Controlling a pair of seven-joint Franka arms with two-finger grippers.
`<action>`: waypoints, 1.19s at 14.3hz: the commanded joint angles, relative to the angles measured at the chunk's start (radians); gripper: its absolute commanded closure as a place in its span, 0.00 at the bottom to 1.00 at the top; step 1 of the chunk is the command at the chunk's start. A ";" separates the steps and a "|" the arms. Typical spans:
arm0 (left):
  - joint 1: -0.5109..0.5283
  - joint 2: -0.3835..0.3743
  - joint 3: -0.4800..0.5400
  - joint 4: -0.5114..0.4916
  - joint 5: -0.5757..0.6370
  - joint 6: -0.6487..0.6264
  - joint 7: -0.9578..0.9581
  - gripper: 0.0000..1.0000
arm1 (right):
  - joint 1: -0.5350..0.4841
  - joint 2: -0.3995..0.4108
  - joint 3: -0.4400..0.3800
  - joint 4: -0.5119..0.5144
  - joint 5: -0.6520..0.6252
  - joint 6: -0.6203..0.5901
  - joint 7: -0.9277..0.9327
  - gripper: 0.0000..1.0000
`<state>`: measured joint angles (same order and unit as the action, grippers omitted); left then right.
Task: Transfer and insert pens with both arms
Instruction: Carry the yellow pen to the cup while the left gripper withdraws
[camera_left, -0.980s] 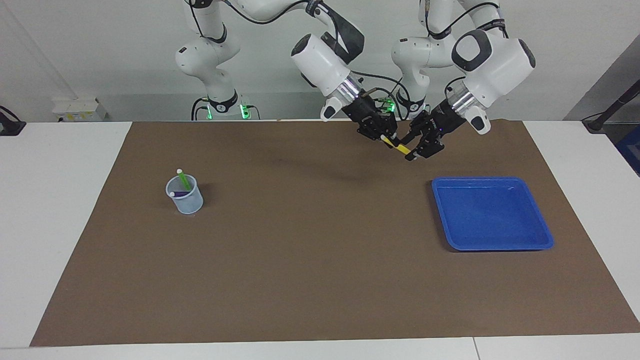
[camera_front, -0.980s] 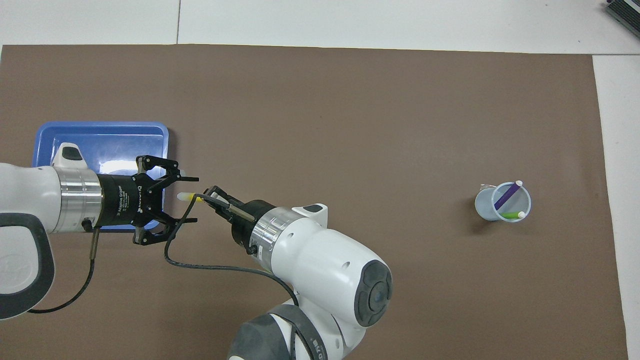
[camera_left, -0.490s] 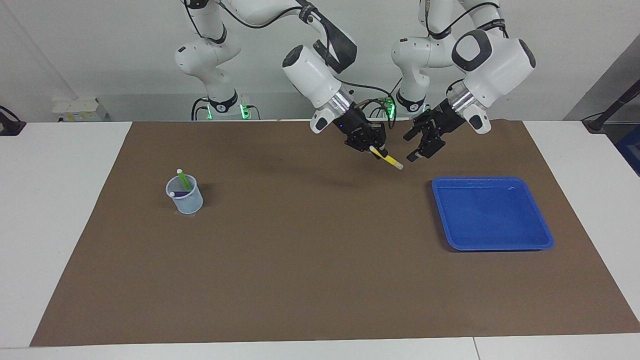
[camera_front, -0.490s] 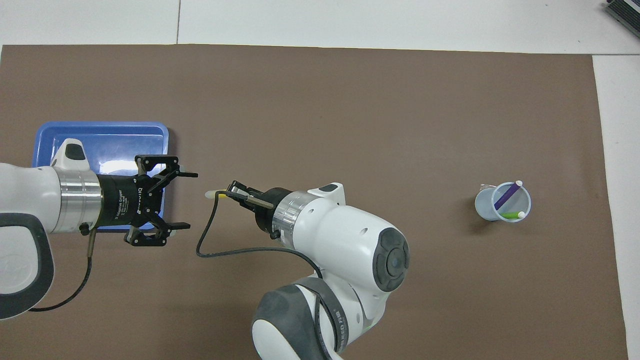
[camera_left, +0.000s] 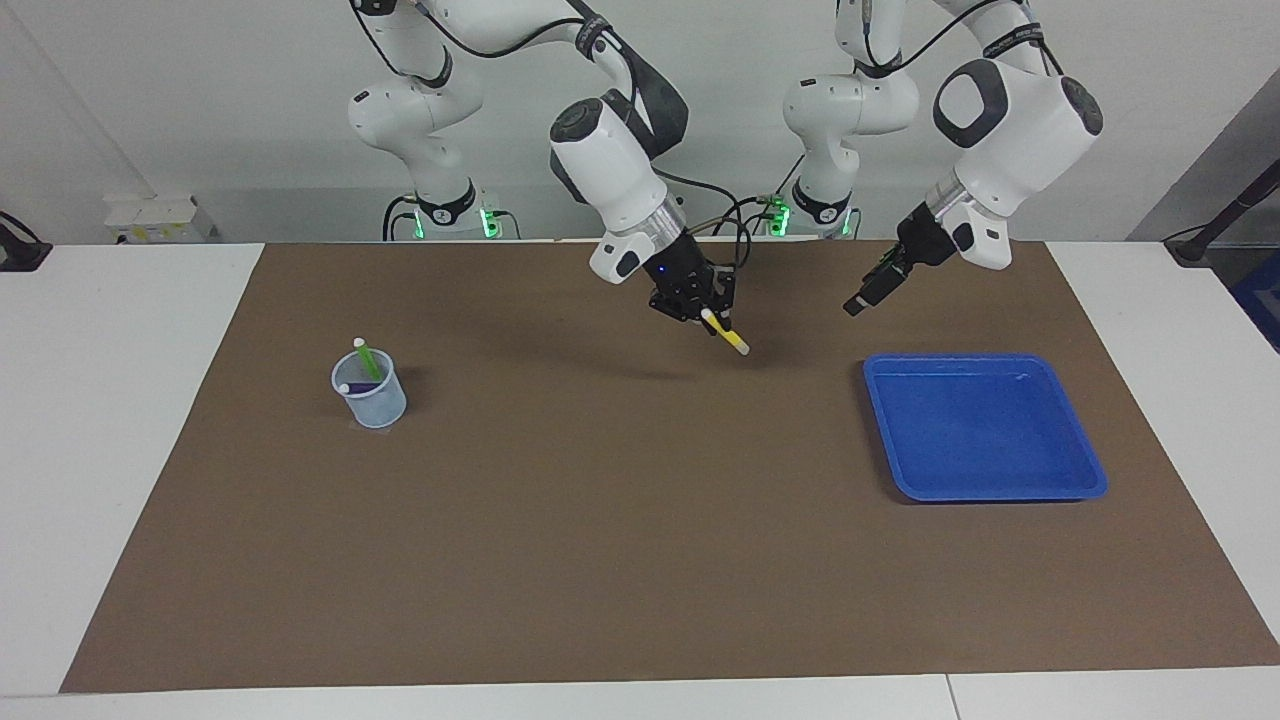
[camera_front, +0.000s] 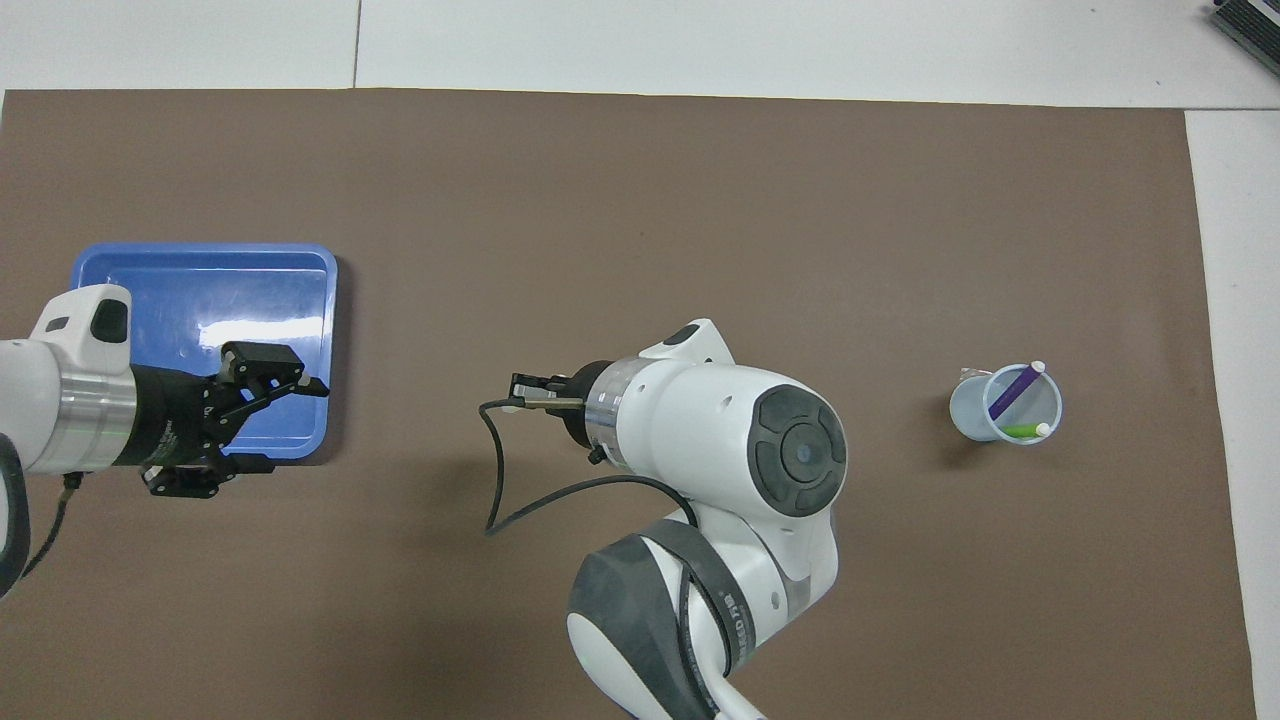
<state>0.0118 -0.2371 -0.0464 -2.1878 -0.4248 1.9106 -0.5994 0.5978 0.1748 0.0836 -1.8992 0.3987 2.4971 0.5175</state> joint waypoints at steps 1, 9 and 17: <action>0.078 -0.013 0.000 0.028 0.098 -0.060 0.160 0.00 | -0.064 -0.050 0.007 -0.014 -0.098 -0.143 -0.133 1.00; 0.125 0.051 -0.001 0.177 0.284 -0.094 0.328 0.00 | -0.341 -0.239 0.007 -0.006 -0.386 -0.585 -0.633 1.00; 0.087 0.056 0.031 0.177 0.288 -0.007 0.320 0.00 | -0.611 -0.293 0.008 -0.107 -0.531 -0.635 -1.178 1.00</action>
<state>0.1356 -0.1930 -0.0441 -2.0264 -0.1600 1.8919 -0.2806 0.0428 -0.0731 0.0745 -1.9276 -0.1104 1.8146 -0.5862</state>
